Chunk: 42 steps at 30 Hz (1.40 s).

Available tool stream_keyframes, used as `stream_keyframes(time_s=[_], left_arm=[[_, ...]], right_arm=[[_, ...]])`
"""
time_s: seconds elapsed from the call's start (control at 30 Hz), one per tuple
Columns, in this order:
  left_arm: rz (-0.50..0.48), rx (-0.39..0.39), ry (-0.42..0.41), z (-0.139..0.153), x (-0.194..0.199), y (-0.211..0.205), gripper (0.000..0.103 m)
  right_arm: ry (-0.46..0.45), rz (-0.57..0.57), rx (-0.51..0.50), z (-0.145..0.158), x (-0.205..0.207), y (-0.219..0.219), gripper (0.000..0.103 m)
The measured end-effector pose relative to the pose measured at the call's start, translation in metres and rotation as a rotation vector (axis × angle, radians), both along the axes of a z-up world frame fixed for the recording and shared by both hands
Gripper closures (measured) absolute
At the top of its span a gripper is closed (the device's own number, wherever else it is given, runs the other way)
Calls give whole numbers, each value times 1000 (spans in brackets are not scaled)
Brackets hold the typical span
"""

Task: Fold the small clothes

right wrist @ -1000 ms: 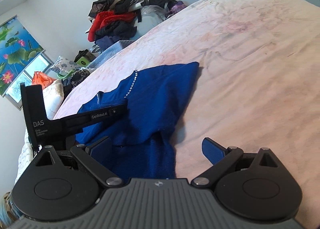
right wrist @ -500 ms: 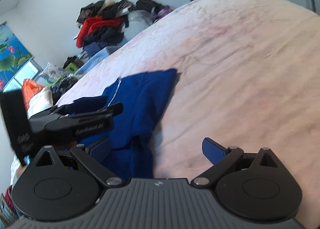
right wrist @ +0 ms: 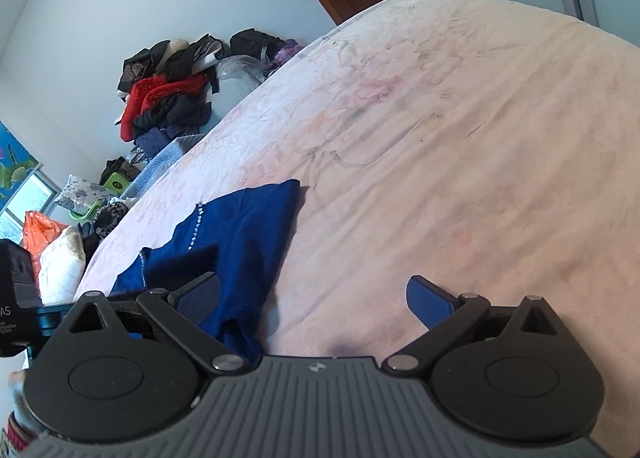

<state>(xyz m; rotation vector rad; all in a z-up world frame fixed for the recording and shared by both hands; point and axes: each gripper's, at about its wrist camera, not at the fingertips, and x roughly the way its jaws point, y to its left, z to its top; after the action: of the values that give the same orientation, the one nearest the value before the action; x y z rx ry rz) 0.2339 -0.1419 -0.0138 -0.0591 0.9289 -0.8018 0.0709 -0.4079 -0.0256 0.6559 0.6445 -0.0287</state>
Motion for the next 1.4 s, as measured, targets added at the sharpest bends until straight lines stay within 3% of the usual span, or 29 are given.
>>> stream_keyframes(time_s=[0.03,0.1,0.2,0.3,0.37,0.43,0.6,0.67,0.73,0.87,0.97,1.07,1.17,1.2,1.27,1.3,1.33,1.4], left_arm=[[6,-18,-41,2,-4,0,0],[42,90,-180,7,-18,-15,0],[-79,191,-385,13,-50,-40,0],[-99,356,-622,13,-78,-61,0],[-155,455,-700,7,-89,-71,0],[-176,477,-759,5,-97,-71,0],[-263,280,-658,32,-104,-28,0],[-243,183,-648,43,-106,2,0],[-153,160,-589,49,-96,36,0],[212,215,-455,46,-54,121,0],[476,237,-367,35,-27,179,0],[586,284,-297,19,-11,206,0],[590,402,-276,1,-7,203,0],[582,435,-269,-4,-5,202,0],[570,482,-265,-13,-4,198,0],[575,508,-268,-16,-5,198,0],[578,524,-275,-20,-7,197,0],[577,522,-278,-22,-8,199,0]], right_arm=[[-6,-5,12,-1,-1,0,2],[-10,-9,26,-1,0,-1,2],[-14,-20,15,1,-1,-3,2],[-22,-63,27,0,-4,-11,2],[-32,-101,29,0,-6,-16,2],[-40,-126,30,0,-7,-22,2],[-60,-144,12,3,-8,-28,2],[-63,-120,9,6,-3,-24,2],[-86,-65,-2,13,4,-14,2],[-155,124,-152,32,25,36,2],[-175,300,-97,37,53,77,2],[-161,445,61,29,87,119,1],[-105,543,134,14,119,160,2],[-71,541,125,8,128,168,2],[16,432,33,-3,141,167,4],[35,361,-12,-4,141,160,11],[19,291,-32,-2,135,149,14],[-41,170,-55,10,119,128,8]])
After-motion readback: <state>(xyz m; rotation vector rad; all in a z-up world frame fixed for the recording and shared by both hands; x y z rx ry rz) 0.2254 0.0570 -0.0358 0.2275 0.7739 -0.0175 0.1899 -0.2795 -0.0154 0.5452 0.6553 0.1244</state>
